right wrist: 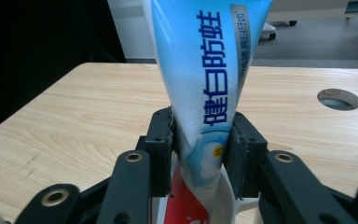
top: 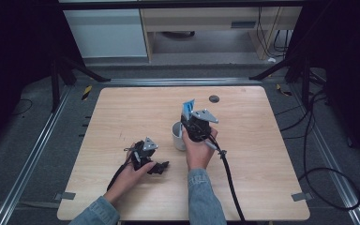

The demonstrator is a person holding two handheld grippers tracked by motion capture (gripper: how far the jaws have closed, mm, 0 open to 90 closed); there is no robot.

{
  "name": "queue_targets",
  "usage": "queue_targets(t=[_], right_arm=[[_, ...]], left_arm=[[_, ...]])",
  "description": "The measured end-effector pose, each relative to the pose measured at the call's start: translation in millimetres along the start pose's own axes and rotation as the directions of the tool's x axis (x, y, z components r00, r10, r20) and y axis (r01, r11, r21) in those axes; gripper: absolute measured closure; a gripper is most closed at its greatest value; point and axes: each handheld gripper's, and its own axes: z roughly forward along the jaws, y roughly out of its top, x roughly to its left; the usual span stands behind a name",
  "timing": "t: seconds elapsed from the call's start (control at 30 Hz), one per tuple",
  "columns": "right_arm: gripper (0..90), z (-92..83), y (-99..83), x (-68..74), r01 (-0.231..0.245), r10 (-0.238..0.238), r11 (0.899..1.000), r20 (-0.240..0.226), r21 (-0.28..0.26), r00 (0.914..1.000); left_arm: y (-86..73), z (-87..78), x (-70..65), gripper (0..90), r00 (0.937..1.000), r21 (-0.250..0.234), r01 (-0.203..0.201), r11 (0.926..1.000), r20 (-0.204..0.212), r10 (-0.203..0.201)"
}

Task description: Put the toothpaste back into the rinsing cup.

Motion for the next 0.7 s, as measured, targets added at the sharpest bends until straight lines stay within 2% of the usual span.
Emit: queue_targets(t=[0.7], right_arm=[[54.3, -7.5, 4.3, -6.6, 0.007, -0.007, 1.0, 0.027, 0.017, 0.9996]], left_arm=[[0.3, 0.3, -0.3, 0.0, 1.0, 0.0, 0.0, 1.0, 0.0, 0.0]])
